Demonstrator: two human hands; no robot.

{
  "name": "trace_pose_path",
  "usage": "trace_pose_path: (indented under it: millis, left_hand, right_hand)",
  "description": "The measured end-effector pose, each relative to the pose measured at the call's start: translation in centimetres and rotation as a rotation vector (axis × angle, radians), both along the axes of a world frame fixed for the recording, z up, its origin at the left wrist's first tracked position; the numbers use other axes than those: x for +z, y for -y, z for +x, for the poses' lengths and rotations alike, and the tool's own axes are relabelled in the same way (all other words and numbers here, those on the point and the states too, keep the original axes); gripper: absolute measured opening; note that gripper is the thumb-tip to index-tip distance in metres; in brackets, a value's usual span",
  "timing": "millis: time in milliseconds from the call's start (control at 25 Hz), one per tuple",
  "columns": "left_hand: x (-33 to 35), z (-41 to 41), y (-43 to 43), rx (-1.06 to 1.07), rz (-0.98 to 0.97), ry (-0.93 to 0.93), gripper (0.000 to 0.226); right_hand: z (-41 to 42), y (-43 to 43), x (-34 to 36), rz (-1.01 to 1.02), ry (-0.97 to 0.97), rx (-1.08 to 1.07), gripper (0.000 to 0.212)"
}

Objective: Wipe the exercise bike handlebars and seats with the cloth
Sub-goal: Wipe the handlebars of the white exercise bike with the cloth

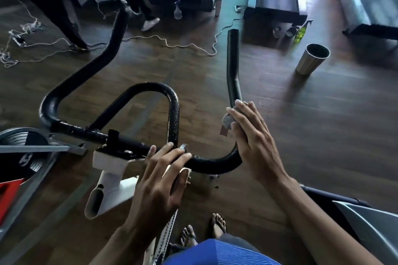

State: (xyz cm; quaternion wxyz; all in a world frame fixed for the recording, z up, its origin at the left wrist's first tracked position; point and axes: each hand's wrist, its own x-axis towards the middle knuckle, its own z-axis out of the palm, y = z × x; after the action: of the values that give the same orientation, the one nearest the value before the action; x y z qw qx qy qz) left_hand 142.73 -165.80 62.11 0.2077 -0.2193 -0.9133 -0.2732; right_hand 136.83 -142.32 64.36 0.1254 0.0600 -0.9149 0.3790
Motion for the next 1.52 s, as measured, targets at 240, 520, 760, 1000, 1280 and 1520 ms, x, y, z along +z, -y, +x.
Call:
trace_pose_path:
  millis: [240,520,760,1000,1280,1520]
  left_hand:
    - [-1.5,-0.5,-0.1,0.026,0.028,-0.093,0.027]
    - [-1.0,-0.4,-0.1,0.023,0.032,-0.088,0.029]
    - [-0.7,-0.5,0.4,0.065,0.024,-0.075,0.031]
    - [-0.4,0.2,1.2,0.073,-0.006,-0.060,0.033]
    - [-1.4,0.2,1.3,0.108,0.013,-0.037,0.039]
    - [-1.4,0.0,1.5,0.099,0.013,-0.074,0.036]
  right_hand:
    - [1.9,0.0,-1.3,-0.051,-0.162,0.015,0.033]
    - [4.2,0.5,-2.0,0.008,-0.221,0.037,0.031]
    - [5.5,1.2,-1.8,0.116,-0.221,-0.013,0.034]
    - [7.4,4.1,-0.9,0.282,-0.197,-0.054,0.037]
    - [8.0,6.5,0.0,0.402,-0.092,0.039,0.049]
    - [7.0,8.5,0.3,0.439,-0.085,0.106,0.055]
